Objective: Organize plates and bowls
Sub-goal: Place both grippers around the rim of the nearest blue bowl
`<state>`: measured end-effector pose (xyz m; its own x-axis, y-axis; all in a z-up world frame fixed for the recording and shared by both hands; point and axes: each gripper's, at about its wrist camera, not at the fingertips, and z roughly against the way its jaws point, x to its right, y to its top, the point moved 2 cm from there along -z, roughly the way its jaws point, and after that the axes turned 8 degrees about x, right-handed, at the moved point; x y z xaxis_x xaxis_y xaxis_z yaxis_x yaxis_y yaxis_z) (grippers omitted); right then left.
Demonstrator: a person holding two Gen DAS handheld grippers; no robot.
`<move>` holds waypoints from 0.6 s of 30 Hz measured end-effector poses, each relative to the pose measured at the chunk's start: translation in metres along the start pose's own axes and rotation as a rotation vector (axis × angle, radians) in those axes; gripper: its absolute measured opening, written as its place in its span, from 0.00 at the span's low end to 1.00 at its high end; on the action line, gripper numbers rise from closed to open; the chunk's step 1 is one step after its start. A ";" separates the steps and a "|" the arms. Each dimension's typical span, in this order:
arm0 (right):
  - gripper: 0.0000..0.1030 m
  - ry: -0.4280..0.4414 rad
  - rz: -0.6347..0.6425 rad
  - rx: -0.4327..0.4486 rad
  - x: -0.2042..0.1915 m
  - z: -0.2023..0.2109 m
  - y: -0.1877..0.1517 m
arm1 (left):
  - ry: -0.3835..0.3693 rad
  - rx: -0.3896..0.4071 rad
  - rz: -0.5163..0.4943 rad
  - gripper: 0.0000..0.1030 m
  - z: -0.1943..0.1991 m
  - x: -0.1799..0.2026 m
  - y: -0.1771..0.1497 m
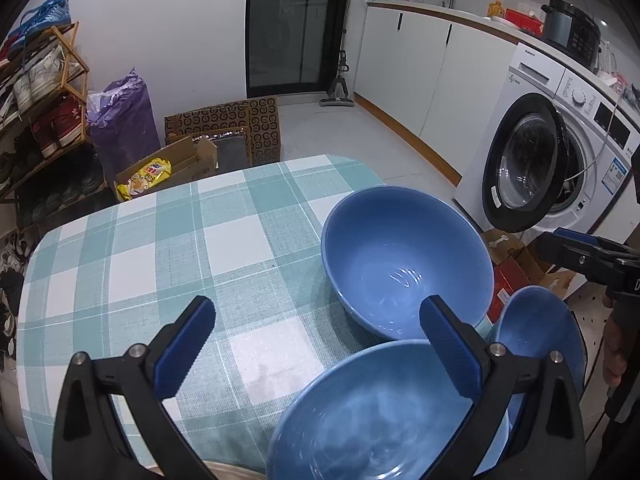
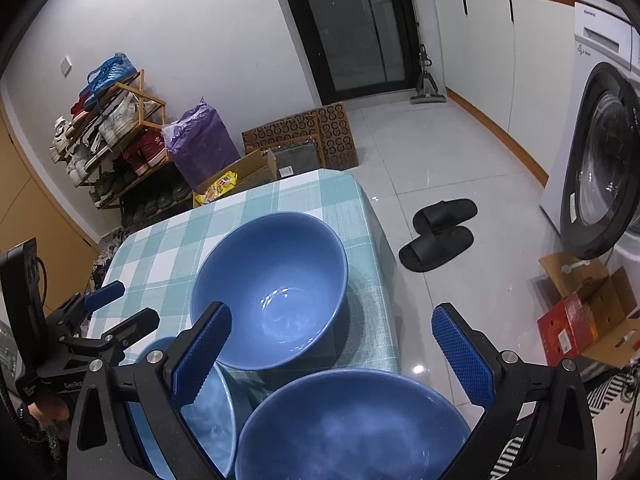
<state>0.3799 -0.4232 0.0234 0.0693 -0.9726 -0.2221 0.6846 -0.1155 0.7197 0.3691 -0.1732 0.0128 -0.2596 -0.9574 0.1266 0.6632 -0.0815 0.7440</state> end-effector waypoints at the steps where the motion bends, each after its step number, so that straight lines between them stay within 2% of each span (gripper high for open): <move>1: 0.99 0.001 0.001 -0.005 0.000 -0.003 0.000 | -0.002 -0.005 0.005 0.99 -0.003 -0.001 0.001; 10: 0.98 0.012 -0.009 -0.031 -0.002 -0.026 0.002 | -0.012 -0.031 0.049 0.97 -0.021 -0.005 0.005; 15: 0.94 0.010 -0.015 -0.054 0.001 -0.037 0.000 | -0.008 -0.039 0.035 0.97 -0.026 -0.002 0.004; 18: 0.86 0.013 -0.019 -0.075 0.002 -0.046 -0.001 | -0.010 -0.044 0.027 0.93 -0.030 -0.001 0.003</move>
<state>0.4125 -0.4156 -0.0077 0.0647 -0.9677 -0.2436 0.7379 -0.1180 0.6645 0.3927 -0.1808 -0.0049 -0.2482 -0.9565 0.1532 0.7003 -0.0679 0.7106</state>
